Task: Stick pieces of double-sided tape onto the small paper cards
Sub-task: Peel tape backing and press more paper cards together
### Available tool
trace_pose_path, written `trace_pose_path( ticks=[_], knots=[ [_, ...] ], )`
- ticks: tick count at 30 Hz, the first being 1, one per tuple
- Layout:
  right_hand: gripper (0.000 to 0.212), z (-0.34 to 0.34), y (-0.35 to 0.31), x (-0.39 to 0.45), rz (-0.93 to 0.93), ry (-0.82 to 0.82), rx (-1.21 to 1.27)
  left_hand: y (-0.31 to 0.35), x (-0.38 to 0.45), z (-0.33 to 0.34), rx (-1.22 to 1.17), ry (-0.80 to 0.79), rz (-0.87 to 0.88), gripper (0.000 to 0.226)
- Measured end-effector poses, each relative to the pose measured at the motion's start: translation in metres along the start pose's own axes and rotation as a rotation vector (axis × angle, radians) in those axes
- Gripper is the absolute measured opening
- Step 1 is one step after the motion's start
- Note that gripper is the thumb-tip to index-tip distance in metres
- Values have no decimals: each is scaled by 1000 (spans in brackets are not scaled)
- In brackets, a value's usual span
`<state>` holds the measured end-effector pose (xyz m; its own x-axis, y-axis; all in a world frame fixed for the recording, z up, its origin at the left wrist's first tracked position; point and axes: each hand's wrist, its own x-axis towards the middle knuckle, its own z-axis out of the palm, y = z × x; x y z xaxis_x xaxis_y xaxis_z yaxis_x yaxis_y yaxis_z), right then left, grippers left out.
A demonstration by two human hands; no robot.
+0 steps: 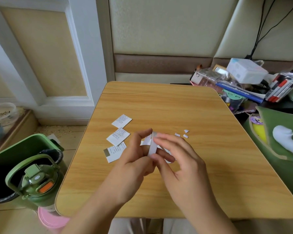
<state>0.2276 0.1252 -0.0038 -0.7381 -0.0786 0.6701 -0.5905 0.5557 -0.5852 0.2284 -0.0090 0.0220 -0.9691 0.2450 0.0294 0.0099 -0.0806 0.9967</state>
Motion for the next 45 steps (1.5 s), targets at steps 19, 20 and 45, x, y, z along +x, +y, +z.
trace_pose_path(
  ticks=[19,20,45],
  knots=[
    [26,-8,1,-1,136,49,39,-4,-3,-3,186,-61,65,48],
    [25,-8,1,-2,133,49,41,-3,-3,-3,191,-68,76,50],
    [26,-19,-13,-1,279,123,115,3,-9,10,449,115,215,17]
  ],
)
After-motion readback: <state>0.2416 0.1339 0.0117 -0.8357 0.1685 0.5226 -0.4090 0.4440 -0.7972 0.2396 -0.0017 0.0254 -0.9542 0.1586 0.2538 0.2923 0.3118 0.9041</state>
